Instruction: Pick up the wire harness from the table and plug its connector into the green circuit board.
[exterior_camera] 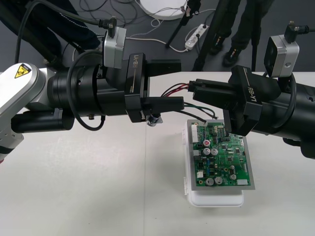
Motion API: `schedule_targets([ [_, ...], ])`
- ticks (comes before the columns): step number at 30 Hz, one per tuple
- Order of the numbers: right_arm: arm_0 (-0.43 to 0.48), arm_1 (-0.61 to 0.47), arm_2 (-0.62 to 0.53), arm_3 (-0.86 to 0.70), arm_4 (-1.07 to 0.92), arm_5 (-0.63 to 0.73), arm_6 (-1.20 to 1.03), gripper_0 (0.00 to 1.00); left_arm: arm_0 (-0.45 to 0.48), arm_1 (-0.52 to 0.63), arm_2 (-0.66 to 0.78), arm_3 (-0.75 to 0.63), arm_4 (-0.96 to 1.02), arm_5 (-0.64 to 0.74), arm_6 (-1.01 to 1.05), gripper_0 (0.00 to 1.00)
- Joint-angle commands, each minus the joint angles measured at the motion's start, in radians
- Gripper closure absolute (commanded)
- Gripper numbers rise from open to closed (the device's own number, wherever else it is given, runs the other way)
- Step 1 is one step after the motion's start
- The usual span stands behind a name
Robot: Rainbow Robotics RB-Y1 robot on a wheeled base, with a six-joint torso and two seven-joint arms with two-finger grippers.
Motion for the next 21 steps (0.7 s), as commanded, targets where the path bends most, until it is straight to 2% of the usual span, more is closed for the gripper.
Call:
schedule_targets([
  [1, 0.01, 0.009, -0.032, -0.025, -0.018, 0.004, 0.057, 1.0, -0.04, 0.026, -0.013, -0.009, 0.021, 0.037, 0.021, 0.19],
  [17, -0.016, 0.009, -0.022, -0.025, 0.01, 0.019, 0.034, 1.0, -0.04, 0.017, -0.011, -0.01, 0.027, 0.037, 0.021, 0.2],
  [18, -0.016, 0.007, -0.023, -0.025, 0.01, 0.019, 0.033, 1.0, -0.041, 0.017, -0.011, -0.009, 0.029, 0.037, 0.021, 0.25],
  [20, -0.018, 0.007, -0.022, -0.025, 0.008, 0.019, 0.031, 1.0, -0.041, 0.015, -0.014, -0.01, 0.027, 0.037, 0.021, 0.45],
  [21, -0.019, 0.007, -0.022, -0.025, 0.01, 0.019, 0.031, 1.0, -0.041, 0.014, -0.014, -0.012, 0.027, 0.037, 0.021, 0.66],
])
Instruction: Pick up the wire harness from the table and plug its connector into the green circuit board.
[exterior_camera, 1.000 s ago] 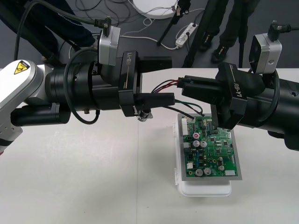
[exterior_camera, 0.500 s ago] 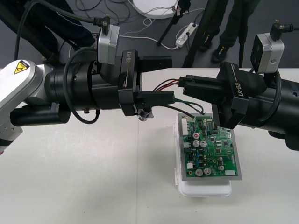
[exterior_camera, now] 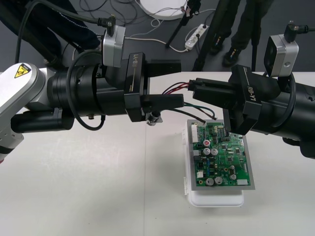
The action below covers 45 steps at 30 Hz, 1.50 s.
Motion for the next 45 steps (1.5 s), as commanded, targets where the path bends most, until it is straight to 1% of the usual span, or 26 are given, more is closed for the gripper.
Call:
schedule_targets([
  [1, -0.019, 0.006, -0.022, -0.025, 0.004, 0.01, 0.031, 1.0, -0.04, 0.014, -0.012, -0.01, 0.016, 0.036, 0.02, 0.82],
  [2, -0.022, 0.006, -0.019, -0.025, 0.004, 0.012, 0.029, 1.0, -0.041, 0.012, -0.014, -0.01, 0.017, 0.036, 0.018, 0.99],
  [3, -0.024, 0.008, -0.017, -0.025, 0.002, 0.012, 0.028, 1.0, -0.041, 0.009, -0.012, -0.012, 0.017, 0.036, 0.016, 1.0],
  [45, -0.025, 0.0, -0.013, -0.025, 0.004, 0.032, 0.016, 1.0, -0.04, -0.003, -0.012, -0.01, 0.014, 0.036, -0.017, 1.0],
])
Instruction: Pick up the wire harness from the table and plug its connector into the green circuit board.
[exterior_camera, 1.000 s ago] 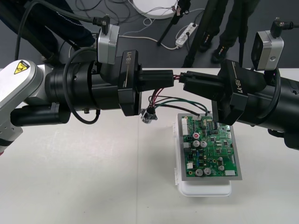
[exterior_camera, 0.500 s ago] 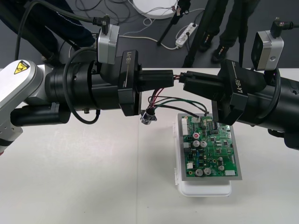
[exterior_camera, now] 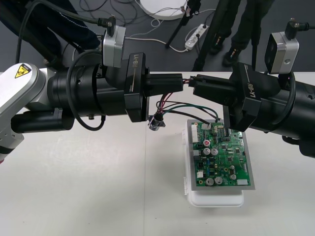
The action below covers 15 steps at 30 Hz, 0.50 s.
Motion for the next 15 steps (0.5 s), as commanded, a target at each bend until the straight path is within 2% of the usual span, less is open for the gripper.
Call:
schedule_targets([
  [1, -0.024, 0.0, -0.013, -0.025, 0.001, 0.006, 0.017, 1.0, -0.038, -0.003, -0.011, -0.01, 0.012, 0.036, -0.017, 1.0],
  [15, -0.024, 0.0, -0.013, -0.025, 0.001, 0.011, 0.013, 1.0, -0.038, -0.003, -0.011, -0.01, 0.0, 0.039, -0.019, 1.0],
])
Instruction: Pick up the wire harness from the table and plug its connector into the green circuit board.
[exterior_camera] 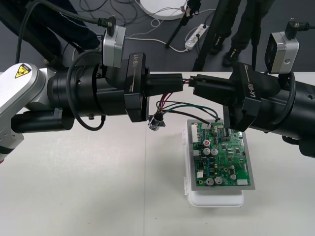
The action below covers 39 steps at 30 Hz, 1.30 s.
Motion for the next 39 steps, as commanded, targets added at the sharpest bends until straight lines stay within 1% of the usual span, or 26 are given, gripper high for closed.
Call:
schedule_targets([
  [1, -0.024, -0.002, -0.013, -0.025, 0.001, 0.01, 0.013, 1.0, -0.036, -0.003, -0.011, -0.01, -0.002, 0.039, -0.017, 1.0],
  [8, -0.026, -0.002, -0.013, -0.025, 0.001, 0.013, 0.006, 1.0, -0.036, -0.003, -0.011, -0.009, -0.003, 0.039, -0.019, 1.0],
  [23, -0.024, -0.002, -0.013, -0.025, 0.0, 0.015, -0.003, 1.0, -0.003, -0.003, -0.011, -0.01, -0.003, 0.037, -0.034, 1.0],
  [39, -0.024, -0.002, -0.009, -0.025, 0.0, 0.015, -0.004, 1.0, -0.003, -0.003, -0.011, -0.01, -0.003, 0.037, -0.042, 1.0],
])
